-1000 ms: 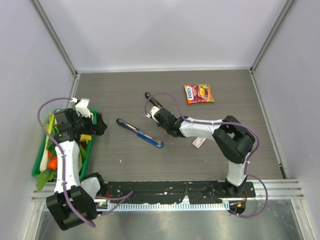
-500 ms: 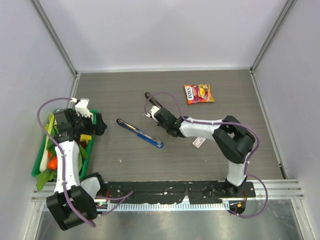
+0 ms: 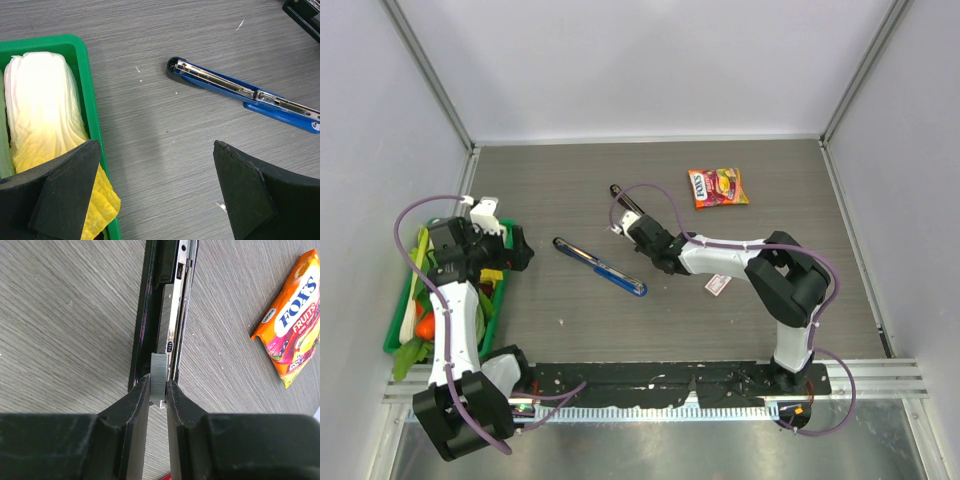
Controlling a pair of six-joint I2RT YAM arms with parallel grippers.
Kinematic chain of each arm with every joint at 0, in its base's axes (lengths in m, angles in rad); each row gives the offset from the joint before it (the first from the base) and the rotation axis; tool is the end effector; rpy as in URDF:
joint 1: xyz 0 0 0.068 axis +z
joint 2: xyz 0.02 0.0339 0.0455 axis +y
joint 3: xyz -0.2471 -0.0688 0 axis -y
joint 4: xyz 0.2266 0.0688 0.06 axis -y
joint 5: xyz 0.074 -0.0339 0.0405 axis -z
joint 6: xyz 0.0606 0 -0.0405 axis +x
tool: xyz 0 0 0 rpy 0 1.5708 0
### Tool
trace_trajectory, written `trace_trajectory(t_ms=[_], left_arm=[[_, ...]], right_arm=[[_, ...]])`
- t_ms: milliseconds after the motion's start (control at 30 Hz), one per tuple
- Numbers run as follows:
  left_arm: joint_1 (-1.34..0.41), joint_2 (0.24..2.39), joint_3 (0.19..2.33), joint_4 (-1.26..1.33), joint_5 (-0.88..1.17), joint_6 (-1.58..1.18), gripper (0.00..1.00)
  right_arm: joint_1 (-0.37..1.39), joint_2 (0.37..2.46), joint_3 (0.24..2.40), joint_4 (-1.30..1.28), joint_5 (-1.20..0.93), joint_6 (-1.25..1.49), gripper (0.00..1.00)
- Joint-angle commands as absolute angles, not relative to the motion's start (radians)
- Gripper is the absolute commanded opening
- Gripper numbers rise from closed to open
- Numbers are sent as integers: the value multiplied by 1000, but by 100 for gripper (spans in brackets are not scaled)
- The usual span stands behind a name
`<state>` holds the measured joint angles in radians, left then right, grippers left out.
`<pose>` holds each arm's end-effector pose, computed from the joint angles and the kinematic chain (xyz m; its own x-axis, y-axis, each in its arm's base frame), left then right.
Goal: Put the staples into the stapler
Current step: Pick up the stapler.
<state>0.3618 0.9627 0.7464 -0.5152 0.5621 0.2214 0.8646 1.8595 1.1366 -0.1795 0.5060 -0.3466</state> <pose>0.2043 0.0428 0.2426 -0.5938 -0.0261 -0.8042 0.2069 0.9609 -0.1839 0.2681 0.2691 0.1458 -0.3192 -0.8321 -0.4537 -0.6156 0.5460 -0.5683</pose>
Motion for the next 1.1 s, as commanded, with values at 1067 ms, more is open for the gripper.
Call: trace_trajectory(t_ms=[1067], left_arm=[[382,953,746,-499,597,230,100]], right_arm=[[762,1723,1172,-212,330,-273,23]])
